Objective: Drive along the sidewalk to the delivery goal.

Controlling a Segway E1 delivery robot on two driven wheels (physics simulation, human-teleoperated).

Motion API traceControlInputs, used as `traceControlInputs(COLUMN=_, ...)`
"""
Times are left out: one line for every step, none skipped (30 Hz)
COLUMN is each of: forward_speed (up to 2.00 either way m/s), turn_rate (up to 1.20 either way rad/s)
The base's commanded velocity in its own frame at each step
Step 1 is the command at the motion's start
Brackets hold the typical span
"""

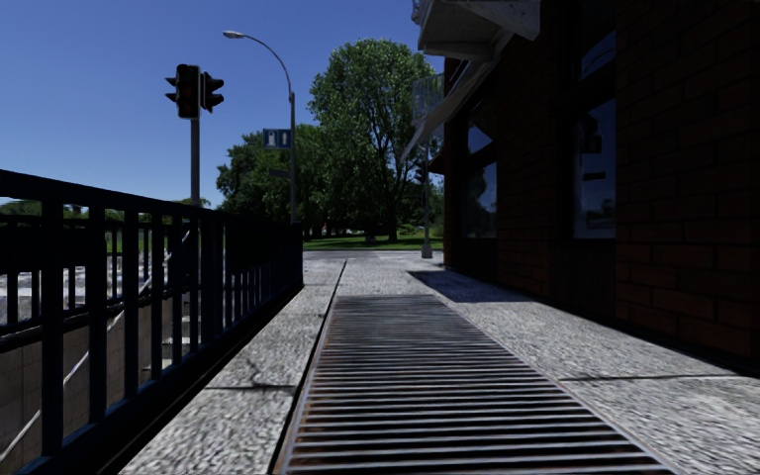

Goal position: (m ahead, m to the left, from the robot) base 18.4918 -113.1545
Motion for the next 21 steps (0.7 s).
traceControlInputs(forward_speed=2.00, turn_rate=0.00)
traceControlInputs(forward_speed=2.00, turn_rate=0.00)
traceControlInputs(forward_speed=2.00, turn_rate=0.00)
traceControlInputs(forward_speed=2.00, turn_rate=0.00)
traceControlInputs(forward_speed=2.00, turn_rate=0.00)
traceControlInputs(forward_speed=2.00, turn_rate=0.00)
traceControlInputs(forward_speed=2.00, turn_rate=0.00)
traceControlInputs(forward_speed=2.00, turn_rate=0.00)
traceControlInputs(forward_speed=2.00, turn_rate=0.00)
traceControlInputs(forward_speed=2.00, turn_rate=0.00)
traceControlInputs(forward_speed=2.00, turn_rate=0.00)
traceControlInputs(forward_speed=2.00, turn_rate=0.00)
traceControlInputs(forward_speed=2.00, turn_rate=0.00)
traceControlInputs(forward_speed=2.00, turn_rate=0.00)
traceControlInputs(forward_speed=2.00, turn_rate=0.00)
traceControlInputs(forward_speed=2.00, turn_rate=0.00)
traceControlInputs(forward_speed=2.00, turn_rate=0.00)
traceControlInputs(forward_speed=2.00, turn_rate=0.00)
traceControlInputs(forward_speed=2.00, turn_rate=0.00)
traceControlInputs(forward_speed=2.00, turn_rate=0.00)
traceControlInputs(forward_speed=2.00, turn_rate=0.00)
